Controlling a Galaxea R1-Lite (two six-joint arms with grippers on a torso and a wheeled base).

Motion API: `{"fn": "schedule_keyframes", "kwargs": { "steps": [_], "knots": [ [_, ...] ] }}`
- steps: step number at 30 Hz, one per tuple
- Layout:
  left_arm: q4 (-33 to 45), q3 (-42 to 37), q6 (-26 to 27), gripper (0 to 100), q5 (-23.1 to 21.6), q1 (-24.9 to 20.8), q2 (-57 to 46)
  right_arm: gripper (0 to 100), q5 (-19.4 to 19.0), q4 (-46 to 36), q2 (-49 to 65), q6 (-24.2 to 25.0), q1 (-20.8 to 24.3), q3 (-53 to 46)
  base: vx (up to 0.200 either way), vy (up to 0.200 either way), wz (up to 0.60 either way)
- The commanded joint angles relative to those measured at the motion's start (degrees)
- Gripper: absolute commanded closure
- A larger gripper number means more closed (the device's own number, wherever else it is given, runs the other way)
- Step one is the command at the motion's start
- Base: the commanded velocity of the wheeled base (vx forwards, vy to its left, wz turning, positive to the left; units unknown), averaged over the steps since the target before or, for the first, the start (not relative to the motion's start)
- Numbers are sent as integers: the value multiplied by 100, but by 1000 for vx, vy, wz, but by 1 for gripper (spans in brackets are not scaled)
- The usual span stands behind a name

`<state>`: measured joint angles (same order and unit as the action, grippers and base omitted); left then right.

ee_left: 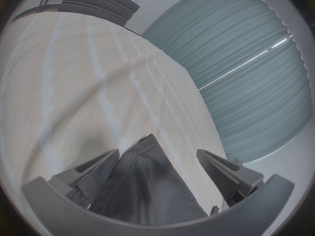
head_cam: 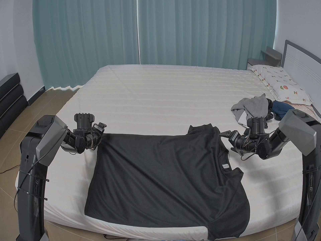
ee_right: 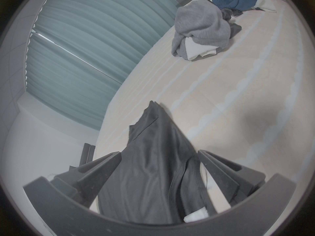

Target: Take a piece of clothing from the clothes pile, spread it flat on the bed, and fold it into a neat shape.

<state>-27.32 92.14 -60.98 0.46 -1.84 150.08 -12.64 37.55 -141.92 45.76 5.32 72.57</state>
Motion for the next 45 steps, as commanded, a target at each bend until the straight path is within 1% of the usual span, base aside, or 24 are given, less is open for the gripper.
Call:
{"fn": "schedule_keyframes", "kwargs": {
  "steps": [1, 4, 7, 9, 15, 21, 28, 29, 33, 34, 38, 39, 45],
  "knots": [
    [-1, 15, -2, 0, 6, 0, 4, 0, 78, -90, -661, -50, 57, 512, 0, 0, 0],
    [-1, 32, -2, 0, 6, 0, 21, 0, 95, -81, -714, -41, 66, 636, 0, 0, 0],
    [-19, 41, -2, 0, 6, 8, 21, 0, 227, -63, -679, -50, 57, 750, 0, 0, 0],
    [-28, 68, 7, 0, 6, 17, 30, 0, 245, -63, -652, -50, 22, 829, 0, 0, 0],
    [-45, 208, 16, 0, 86, 35, 92, 0, 245, -72, -661, -85, -31, 1163, 0, 0, 0],
    [-45, 235, -2, 0, 112, 52, 101, 0, 201, -142, -846, -85, 40, 1585, 0, 0, 0],
    [-19, 235, 16, 0, 121, 35, 118, 0, 218, -766, -1127, -94, 57, 2428, 0, 0, 0],
    [-19, 235, 16, 100, 121, 35, 118, 0, 227, -802, -1189, -103, 66, 2508, 0, 0, 0],
    [-10, 243, 33, 100, 121, 17, 127, 0, 236, -933, -1443, -129, 110, 2850, 0, 0, 0],
    [-10, 243, 33, 100, 121, 17, 127, 100, 236, -969, -1479, -129, 128, 2886, 0, 0, 0],
    [-45, 261, 33, 100, 121, 26, 153, 100, 280, -1136, -1619, -305, 180, 3096, 0, 0, 0],
    [-37, 331, 33, 100, 138, 26, 188, 100, 403, -1118, -1681, -402, 180, 3202, 0, 0, 0],
    [-54, 410, 33, 100, 296, 35, 241, 100, 614, -1004, -1751, -410, 180, 3624, 0, 0, 0]
  ]
}}
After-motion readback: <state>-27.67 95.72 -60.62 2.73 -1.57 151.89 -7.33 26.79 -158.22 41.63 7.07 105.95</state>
